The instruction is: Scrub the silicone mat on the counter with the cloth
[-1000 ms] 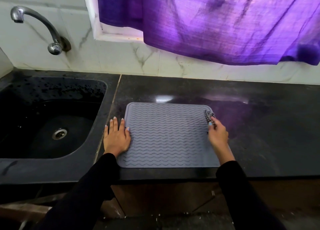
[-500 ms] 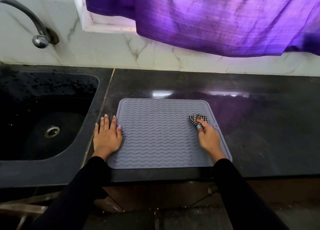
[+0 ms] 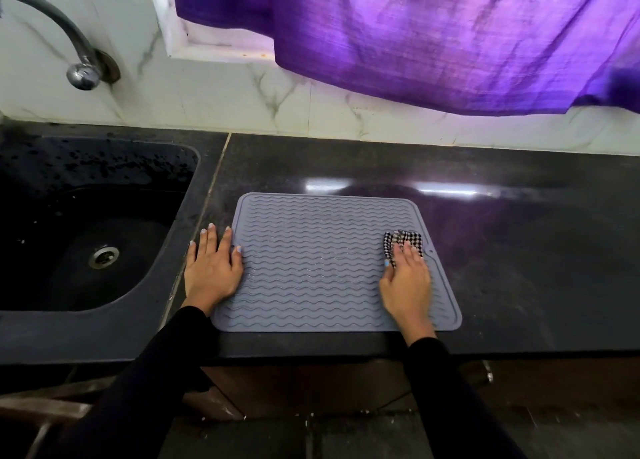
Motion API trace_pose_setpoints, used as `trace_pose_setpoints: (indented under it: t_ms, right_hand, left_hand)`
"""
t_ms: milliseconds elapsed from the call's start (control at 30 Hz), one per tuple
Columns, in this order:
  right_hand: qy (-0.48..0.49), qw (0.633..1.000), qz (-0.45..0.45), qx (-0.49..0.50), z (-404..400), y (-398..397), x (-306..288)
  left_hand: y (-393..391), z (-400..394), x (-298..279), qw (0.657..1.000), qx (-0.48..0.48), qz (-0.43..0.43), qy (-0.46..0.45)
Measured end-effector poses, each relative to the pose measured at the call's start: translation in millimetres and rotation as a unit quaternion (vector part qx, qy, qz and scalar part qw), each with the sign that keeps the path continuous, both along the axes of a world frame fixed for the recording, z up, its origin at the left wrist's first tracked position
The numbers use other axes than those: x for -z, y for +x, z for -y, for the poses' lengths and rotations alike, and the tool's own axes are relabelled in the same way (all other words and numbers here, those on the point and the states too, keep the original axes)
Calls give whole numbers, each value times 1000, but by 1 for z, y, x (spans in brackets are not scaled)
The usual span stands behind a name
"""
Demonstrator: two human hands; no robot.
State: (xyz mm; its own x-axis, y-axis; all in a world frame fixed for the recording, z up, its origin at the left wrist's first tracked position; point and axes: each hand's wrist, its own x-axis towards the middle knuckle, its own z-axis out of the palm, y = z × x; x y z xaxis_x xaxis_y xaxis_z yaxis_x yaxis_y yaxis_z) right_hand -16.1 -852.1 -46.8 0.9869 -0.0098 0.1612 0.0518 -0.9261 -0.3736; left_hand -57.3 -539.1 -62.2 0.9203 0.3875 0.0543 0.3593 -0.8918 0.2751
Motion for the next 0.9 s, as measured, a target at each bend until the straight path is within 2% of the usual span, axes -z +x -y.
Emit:
trace_pose_setpoints:
  t_ms: [333, 467, 500, 533, 567, 600, 633, 667, 733, 767, 867, 900]
  right_hand:
    - [48, 998, 28, 29, 2, 10, 5]
    - [159, 987, -1, 38, 9, 12, -10]
    - [232, 971, -28, 41, 16, 18, -17]
    - [333, 939, -62, 60, 26, 23, -27]
    - [436, 891, -92, 86, 38, 30, -38]
    - [501, 850, -110, 119, 50, 35, -47]
    - [506, 844, -110, 140, 62, 39, -53]
    - [462, 869, -102, 147, 69, 39, -59]
    - [267, 953, -62, 127, 71, 31, -61]
    - [193, 974, -45, 109, 66, 22, -57]
    - [120, 992, -29, 33, 33, -13, -19]
    - [60, 998, -4, 12, 24, -22, -4]
  left_hand:
    - [1, -1, 3, 1000, -5, 15, 3]
    - [-1, -2, 3, 1000, 3, 17, -5]
    - [-1, -3, 3, 1000, 3, 17, -8]
    - [-1, -3, 2, 1000, 4, 17, -11]
    - [-1, -3, 0, 1000, 7, 18, -14]
    - [-2, -3, 0, 1000, 8, 19, -17]
    - [-2, -3, -1, 1000, 9, 18, -18]
    - [-2, -3, -1, 1000, 10, 18, -18]
    - [-2, -4, 0, 1000, 9, 20, -20]
    - [-3, -4, 0, 1000, 10, 21, -19]
    - [-2, -4, 2, 999, 11, 29, -17]
    - [-2, -5, 2, 999, 11, 32, -20]
